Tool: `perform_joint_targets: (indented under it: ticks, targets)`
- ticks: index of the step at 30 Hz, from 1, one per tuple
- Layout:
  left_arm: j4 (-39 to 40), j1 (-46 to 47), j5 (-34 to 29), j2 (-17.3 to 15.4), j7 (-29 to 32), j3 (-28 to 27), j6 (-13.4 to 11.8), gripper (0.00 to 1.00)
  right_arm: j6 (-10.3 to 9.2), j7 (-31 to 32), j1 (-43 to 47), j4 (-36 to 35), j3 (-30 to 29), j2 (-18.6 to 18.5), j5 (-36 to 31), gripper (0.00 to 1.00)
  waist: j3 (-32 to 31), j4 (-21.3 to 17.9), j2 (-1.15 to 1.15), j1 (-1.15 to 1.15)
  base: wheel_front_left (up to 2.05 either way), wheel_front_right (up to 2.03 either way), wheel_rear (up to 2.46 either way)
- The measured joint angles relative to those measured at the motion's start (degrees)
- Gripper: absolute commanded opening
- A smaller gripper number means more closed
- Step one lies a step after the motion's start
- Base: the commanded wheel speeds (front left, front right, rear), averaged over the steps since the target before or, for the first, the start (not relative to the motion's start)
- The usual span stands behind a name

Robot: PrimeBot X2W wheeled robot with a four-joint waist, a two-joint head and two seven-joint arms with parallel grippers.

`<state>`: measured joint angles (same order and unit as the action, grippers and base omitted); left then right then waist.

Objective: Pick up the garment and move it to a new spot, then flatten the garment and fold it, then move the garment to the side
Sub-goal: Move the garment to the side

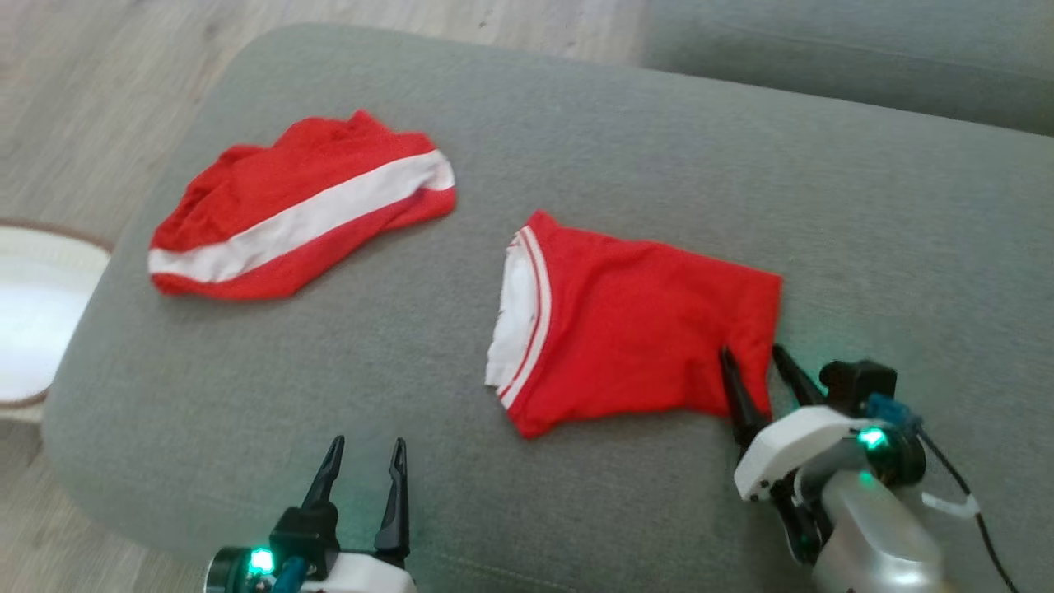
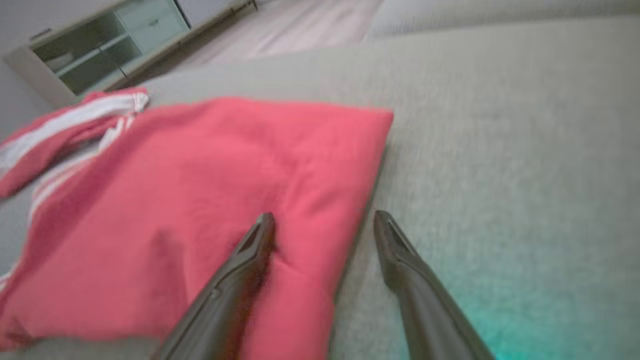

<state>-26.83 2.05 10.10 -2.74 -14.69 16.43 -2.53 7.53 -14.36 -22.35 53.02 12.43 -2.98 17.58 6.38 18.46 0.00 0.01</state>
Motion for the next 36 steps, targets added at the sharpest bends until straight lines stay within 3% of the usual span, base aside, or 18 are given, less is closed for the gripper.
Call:
perform_joint_targets:
  ticks: [3,4,5,6,14,20,21,31,36]
  targets:
    - [-0.01,0.02,0.53,0.00,0.00,-0.14,-0.05,1.00,0.00,-0.58,-1.34,3.44,2.16,-0.25,1.83,1.00,0.87,1.15,-0.01,-0.01,0.00,0.00,0.00]
    - [-0.01,0.02,0.59,0.00,0.00,-0.14,-0.05,1.00,-0.01,-0.58,-1.96,3.64,3.46,-0.54,3.57,0.91,1.06,1.26,-0.01,-0.01,0.00,0.00,0.00]
    - [0.00,0.02,0.59,0.00,0.00,-0.16,-0.07,1.00,-0.01,-0.58,-2.42,3.65,4.90,-0.78,5.00,0.10,1.13,1.15,-0.01,0.00,0.00,0.00,0.00]
    - [0.04,0.03,0.60,0.00,0.00,-0.20,-0.07,1.00,0.00,-0.58,-2.92,3.60,5.92,-0.81,5.88,0.00,1.17,0.84,-0.01,0.00,0.00,0.00,0.00]
    - [0.85,0.26,0.42,-0.01,0.00,-0.79,0.02,1.00,0.00,-0.24,-3.16,-0.02,5.38,0.21,5.23,0.00,0.43,-6.72,-0.01,-0.01,0.00,0.00,0.00]
    - [1.21,3.26,0.08,-0.02,0.00,-0.36,0.58,1.00,0.00,-0.24,-2.96,-2.76,4.43,0.04,3.12,0.00,0.03,-17.18,0.00,-0.01,0.00,0.00,0.00]
    - [1.21,3.26,0.08,-0.02,0.00,-0.36,0.58,1.00,0.00,-0.24,-2.96,-2.76,4.43,0.04,3.12,0.00,0.03,-17.18,0.00,-0.01,0.00,0.00,0.00]
    - [1.36,6.67,-0.02,0.01,0.00,0.81,0.99,1.00,0.00,-0.24,-2.91,-6.53,5.23,-0.04,4.24,0.00,1.24,-36.39,0.00,-0.01,0.00,0.00,0.00]
    - [1.12,7.70,-0.37,0.02,0.00,1.29,1.12,1.00,0.00,-0.24,-2.91,-7.81,4.31,-0.10,3.99,0.00,2.96,-43.08,0.00,-0.01,0.00,0.00,0.00]
